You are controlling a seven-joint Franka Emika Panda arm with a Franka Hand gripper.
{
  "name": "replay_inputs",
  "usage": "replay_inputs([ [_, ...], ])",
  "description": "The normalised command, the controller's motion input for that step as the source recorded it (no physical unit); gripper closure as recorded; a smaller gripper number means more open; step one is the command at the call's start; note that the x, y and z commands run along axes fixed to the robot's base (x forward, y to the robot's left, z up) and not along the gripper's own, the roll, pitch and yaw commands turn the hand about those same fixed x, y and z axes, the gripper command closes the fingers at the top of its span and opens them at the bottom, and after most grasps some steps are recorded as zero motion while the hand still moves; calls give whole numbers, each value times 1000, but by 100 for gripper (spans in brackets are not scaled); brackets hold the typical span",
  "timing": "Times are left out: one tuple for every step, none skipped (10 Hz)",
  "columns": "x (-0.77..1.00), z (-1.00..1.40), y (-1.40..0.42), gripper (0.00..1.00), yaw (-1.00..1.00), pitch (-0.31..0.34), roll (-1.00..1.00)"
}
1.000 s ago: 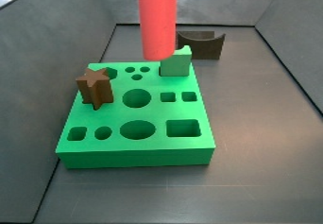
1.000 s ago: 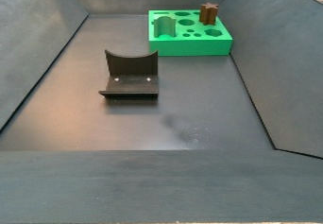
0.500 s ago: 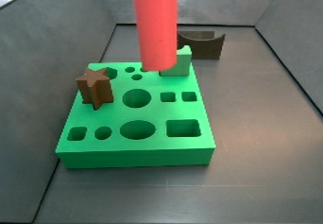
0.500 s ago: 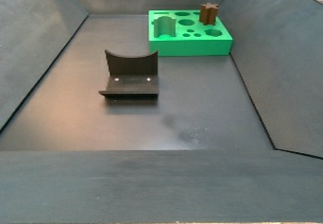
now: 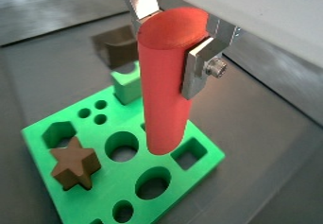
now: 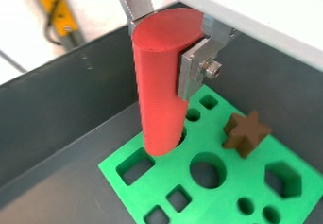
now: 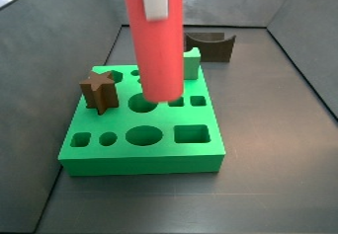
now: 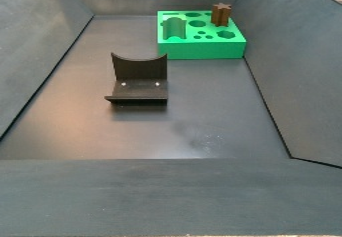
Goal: Pick up the oval object. Move up. Move to above the board. Insert the oval object.
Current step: Insert the oval object.
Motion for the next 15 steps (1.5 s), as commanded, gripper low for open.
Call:
replay_inputs([
  [-94,-237,-86,100,-774,-30,120],
  [-291,-183,0,100,-620,-33,67],
  [-374,-200,0,100,-480,-60,40],
  [-323,-211,-180,100,-343,-89,56],
  [-114,-223,-303,100,-137,-77,59],
  [0,-46,-197,100,0,-39,14],
  [66,-171,-83,100,0,-10,0],
  [40,-291,0,100,40,-23,0],
  [0,-406,0,100,43,-37,19],
  [0,-277,0,100,29,-27,4],
  [0,-166,-63,100,14,-14,17],
  [0,-180,-49,100,14,-19,0],
  [0,-217,-40,100,26,-20,0],
  [0,-334,-31,100,31,-33,9],
  [0,-357,-23,100,49,-34,4],
])
